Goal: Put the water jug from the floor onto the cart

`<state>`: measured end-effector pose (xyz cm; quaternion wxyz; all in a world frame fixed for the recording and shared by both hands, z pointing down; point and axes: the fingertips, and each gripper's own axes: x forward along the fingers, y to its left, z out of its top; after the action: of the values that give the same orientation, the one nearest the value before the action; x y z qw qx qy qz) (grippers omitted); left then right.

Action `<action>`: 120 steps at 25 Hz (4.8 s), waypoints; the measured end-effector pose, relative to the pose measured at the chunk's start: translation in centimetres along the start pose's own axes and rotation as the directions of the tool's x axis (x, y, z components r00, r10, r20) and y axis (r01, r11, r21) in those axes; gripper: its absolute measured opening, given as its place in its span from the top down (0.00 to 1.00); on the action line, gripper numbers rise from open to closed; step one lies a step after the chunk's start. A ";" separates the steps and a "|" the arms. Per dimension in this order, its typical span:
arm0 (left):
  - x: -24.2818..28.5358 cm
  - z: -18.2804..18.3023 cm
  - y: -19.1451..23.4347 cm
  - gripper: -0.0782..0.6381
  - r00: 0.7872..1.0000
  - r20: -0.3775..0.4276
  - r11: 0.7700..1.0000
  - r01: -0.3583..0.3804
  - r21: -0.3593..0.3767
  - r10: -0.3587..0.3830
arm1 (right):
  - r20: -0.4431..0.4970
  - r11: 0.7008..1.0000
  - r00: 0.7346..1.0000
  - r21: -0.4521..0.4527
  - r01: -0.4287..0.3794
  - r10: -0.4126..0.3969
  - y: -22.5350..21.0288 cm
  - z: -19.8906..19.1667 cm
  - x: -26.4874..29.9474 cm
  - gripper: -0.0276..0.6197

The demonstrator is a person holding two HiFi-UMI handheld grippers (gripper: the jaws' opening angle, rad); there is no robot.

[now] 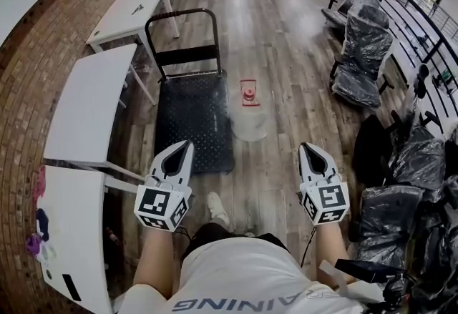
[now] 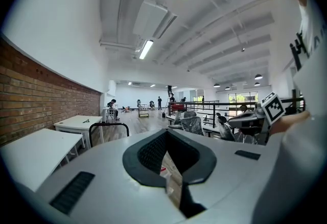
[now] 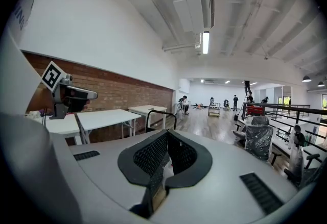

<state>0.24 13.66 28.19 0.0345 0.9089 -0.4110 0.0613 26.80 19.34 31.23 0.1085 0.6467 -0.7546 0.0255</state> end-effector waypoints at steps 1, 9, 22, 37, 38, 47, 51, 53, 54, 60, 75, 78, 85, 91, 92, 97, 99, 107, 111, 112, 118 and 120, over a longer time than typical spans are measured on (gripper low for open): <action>0.7 0.1 0.7 0.89 1.000 0.002 1.000 0.004 -0.002 -0.004 | -0.002 1.000 1.000 -0.004 -0.001 0.001 0.0 0.3 1.0 0.95; 5.7 0.3 8.9 0.89 1.000 -0.020 0.999 0.009 -0.032 -0.009 | -0.013 1.000 1.000 -0.012 -0.023 0.023 1.7 3.1 10.4 0.95; 11.4 -0.5 20.9 0.89 0.999 -0.034 0.997 0.009 -0.077 -0.012 | -0.051 0.999 0.998 -0.030 -0.045 0.044 5.1 6.0 22.7 0.95; 16.3 -0.7 24.7 0.89 0.995 -0.064 0.994 -0.076 -0.081 0.071 | -0.028 0.995 0.995 -0.011 -0.097 0.097 1.0 6.4 32.0 0.95; 16.8 -0.6 24.9 0.89 0.994 -0.067 0.992 -0.090 -0.084 0.084 | -0.023 0.994 0.994 -0.010 -0.105 0.105 0.4 6.5 32.9 0.95; 24.6 0.1 23.1 0.89 0.982 -0.093 0.981 -0.171 -0.089 0.163 | -0.035 0.977 0.977 -0.009 -0.211 0.211 -6.6 5.4 40.1 0.95; 27.1 -1.5 22.6 0.89 0.973 -0.125 0.972 -0.208 -0.109 0.194 | -0.080 0.966 0.963 -0.012 -0.258 0.257 -8.2 2.9 42.8 0.95; 27.8 -2.8 22.6 0.89 0.969 -0.148 0.969 -0.215 -0.124 0.196 | -0.116 0.963 0.957 -0.014 -0.270 0.267 -8.4 1.2 44.1 0.95; 28.1 -3.5 22.6 0.89 0.967 -0.162 0.968 -0.217 -0.129 0.195 | -0.137 0.962 0.954 -0.009 -0.272 0.268 -8.6 0.1 44.8 0.95; 28.3 -7.7 23.5 0.89 0.948 -0.242 0.955 -0.249 -0.159 0.206 | -0.278 0.963 0.923 0.037 -0.266 0.265 -9.1 -7.4 48.6 0.90; 28.1 -14.0 25.5 0.89 0.905 -0.333 0.918 -0.343 -0.199 0.266 | -0.463 0.960 0.844 0.064 -0.273 0.271 -8.9 -22.9 56.4 0.75; 27.4 -16.0 25.7 0.89 0.887 -0.364 0.903 -0.375 -0.211 0.284 | -0.513 0.955 0.811 0.064 -0.290 0.281 -8.4 -26.8 57.8 0.65; 26.0 -20.4 25.2 0.89 0.839 -0.439 0.863 -0.451 -0.229 0.322 | -0.592 0.936 0.744 0.054 -0.347 0.310 -7.6 -34.6 59.4 0.51; 25.5 -23.4 25.2 0.89 0.801 -0.491 0.841 -0.495 -0.220 0.343 | -0.651 0.917 0.683 0.053 -0.395 0.331 -6.5 -40.2 60.4 0.45; 25.5 -23.8 25.1 0.89 0.797 -0.497 0.839 -0.499 -0.219 0.344 | -0.656 0.916 0.679 0.049 -0.398 0.330 -6.6 -41.0 60.7 0.45; 25.1 -25.3 24.7 0.89 0.773 -0.530 0.826 -0.521 -0.217 0.349 | -0.693 0.908 0.644 0.039 -0.417 0.325 -6.6 -43.9 60.8 0.44; 25.1 -25.7 24.6 0.89 0.768 -0.538 0.823 -0.525 -0.219 0.347 | -0.701 0.906 0.633 0.043 -0.420 0.327 -6.2 -44.6 60.7 0.44; 25.6 -26.1 24.1 0.89 0.767 -0.549 0.824 -0.520 -0.228 0.332 | -0.714 0.902 0.629 0.011 -0.431 0.309 -5.9 -45.4 60.6 0.47; 25.5 -25.7 24.1 0.89 0.773 -0.545 0.822 -0.516 -0.242 0.324 | -0.715 0.910 0.636 0.000 -0.415 0.291 -6.2 -45.4 60.2 0.47; 25.3 -25.6 24.2 0.89 0.773 -0.544 0.821 -0.517 -0.242 0.326 | -0.715 0.913 0.638 0.000 -0.408 0.286 -6.3 -45.3 60.0 0.47; 24.6 -24.2 25.0 0.89 0.790 -0.517 0.823 -0.509 -0.252 0.330 | -0.709 0.929 0.658 -0.012 -0.370 0.253 -7.0 -42.1 57.6 0.47; 24.3 -23.3 25.3 0.89 0.798 -0.505 0.831 -0.499 -0.247 0.329 | -0.706 0.938 0.666 -0.008 -0.348 0.241 -7.4 -40.0 56.8 0.47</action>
<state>-4.78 -18.45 55.02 0.2819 0.7330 -0.5880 0.1936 31.31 -29.87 80.63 0.4238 0.4492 -0.7523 0.2296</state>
